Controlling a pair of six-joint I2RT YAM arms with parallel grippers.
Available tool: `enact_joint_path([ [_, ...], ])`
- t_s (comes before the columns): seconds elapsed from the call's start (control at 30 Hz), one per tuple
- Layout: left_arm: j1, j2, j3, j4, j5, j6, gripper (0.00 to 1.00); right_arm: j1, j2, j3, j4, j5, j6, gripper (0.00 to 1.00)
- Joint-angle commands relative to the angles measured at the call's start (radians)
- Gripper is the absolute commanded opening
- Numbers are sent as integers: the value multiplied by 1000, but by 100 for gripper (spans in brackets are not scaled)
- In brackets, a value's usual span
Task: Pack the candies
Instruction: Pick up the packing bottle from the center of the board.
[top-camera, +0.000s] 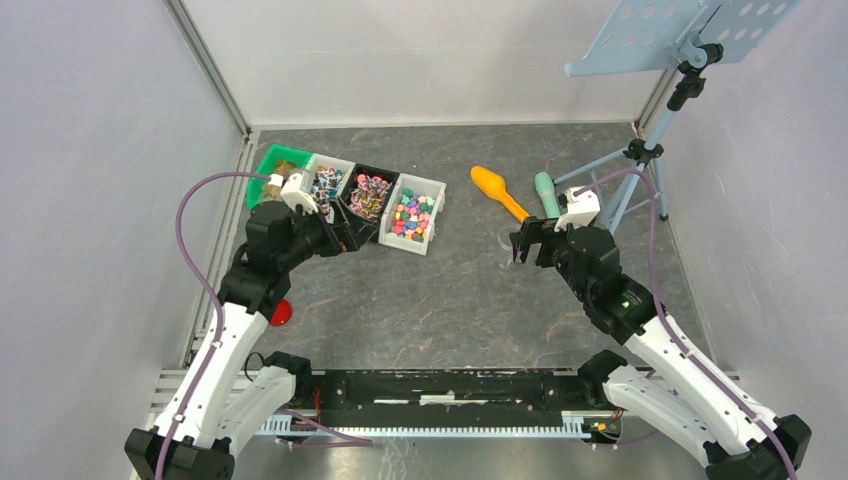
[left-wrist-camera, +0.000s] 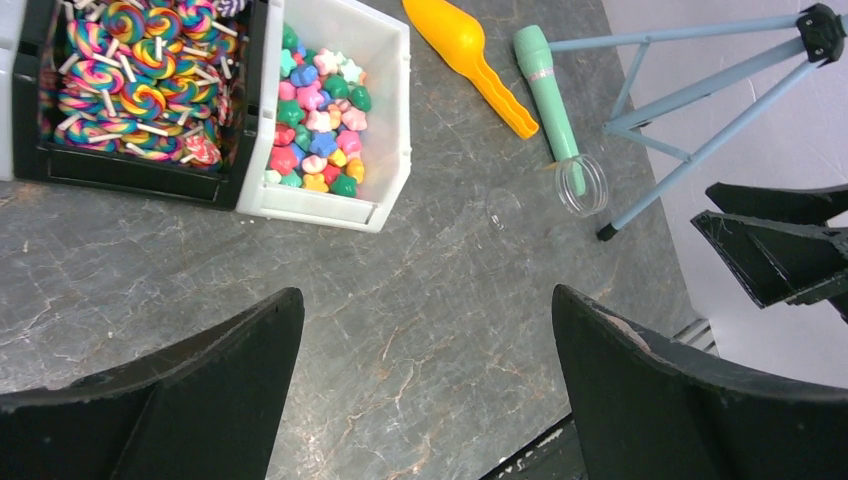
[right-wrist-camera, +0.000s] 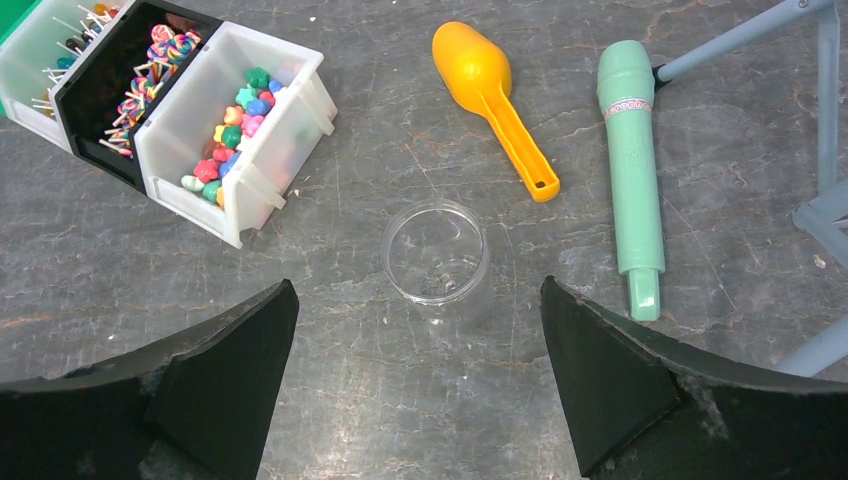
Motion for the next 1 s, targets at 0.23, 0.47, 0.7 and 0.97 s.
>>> enact_joint_path([
  [0.23, 2, -10, -5, 16, -113, 99, 100, 3, 0, -33, 67, 16, -95, 98],
  [0.47, -34, -49, -41, -23, -261, 195, 100, 3, 140, -15, 68, 21, -172, 98],
  [0.7, -61, -86, -54, -10, -309, 186, 100, -3, 404, 122, 16, -43, -275, 98],
  [0.97, -74, -104, -61, -22, -322, 186, 100, -9, 572, 300, -32, -69, -332, 97],
])
